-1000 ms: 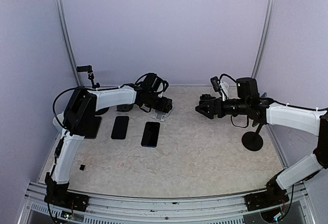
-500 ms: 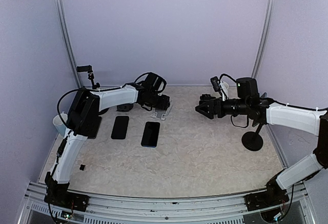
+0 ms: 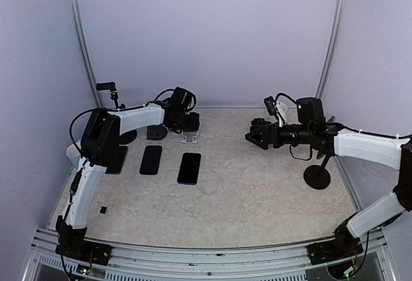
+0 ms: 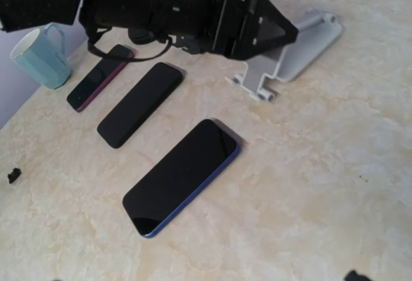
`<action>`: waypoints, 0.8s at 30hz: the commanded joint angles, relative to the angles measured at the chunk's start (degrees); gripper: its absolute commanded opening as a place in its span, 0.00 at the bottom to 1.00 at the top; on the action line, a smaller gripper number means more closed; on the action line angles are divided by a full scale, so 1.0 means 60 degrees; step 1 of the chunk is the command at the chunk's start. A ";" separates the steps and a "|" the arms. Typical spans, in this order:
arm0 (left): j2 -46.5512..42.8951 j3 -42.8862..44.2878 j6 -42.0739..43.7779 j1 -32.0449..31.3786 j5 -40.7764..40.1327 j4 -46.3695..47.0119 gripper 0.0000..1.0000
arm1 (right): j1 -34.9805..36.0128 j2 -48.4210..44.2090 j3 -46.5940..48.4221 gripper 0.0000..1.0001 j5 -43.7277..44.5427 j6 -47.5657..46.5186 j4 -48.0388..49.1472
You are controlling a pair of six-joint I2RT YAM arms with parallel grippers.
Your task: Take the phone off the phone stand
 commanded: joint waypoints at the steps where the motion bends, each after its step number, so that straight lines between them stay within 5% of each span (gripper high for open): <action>1: -0.0229 -0.0158 -0.0380 0.0349 -0.0613 -0.0186 0.52 | 0.0102 0.0032 0.0003 0.93 0.0051 -0.0107 0.0101; 6: -0.0233 -0.0147 -0.0327 0.0383 -0.0528 -0.0121 0.59 | 0.0098 0.0060 -0.0011 0.93 0.0015 -0.0094 0.0126; 13: -0.0895 -0.0394 -0.0163 0.0276 -0.0669 -0.0005 0.98 | 0.0098 0.0005 0.0010 0.93 0.0007 -0.0085 0.0098; 24: -0.3620 -0.3833 -0.0722 -0.1107 -0.1850 0.0858 0.99 | 0.0098 -0.0156 0.0109 0.93 0.0045 -0.0079 -0.0013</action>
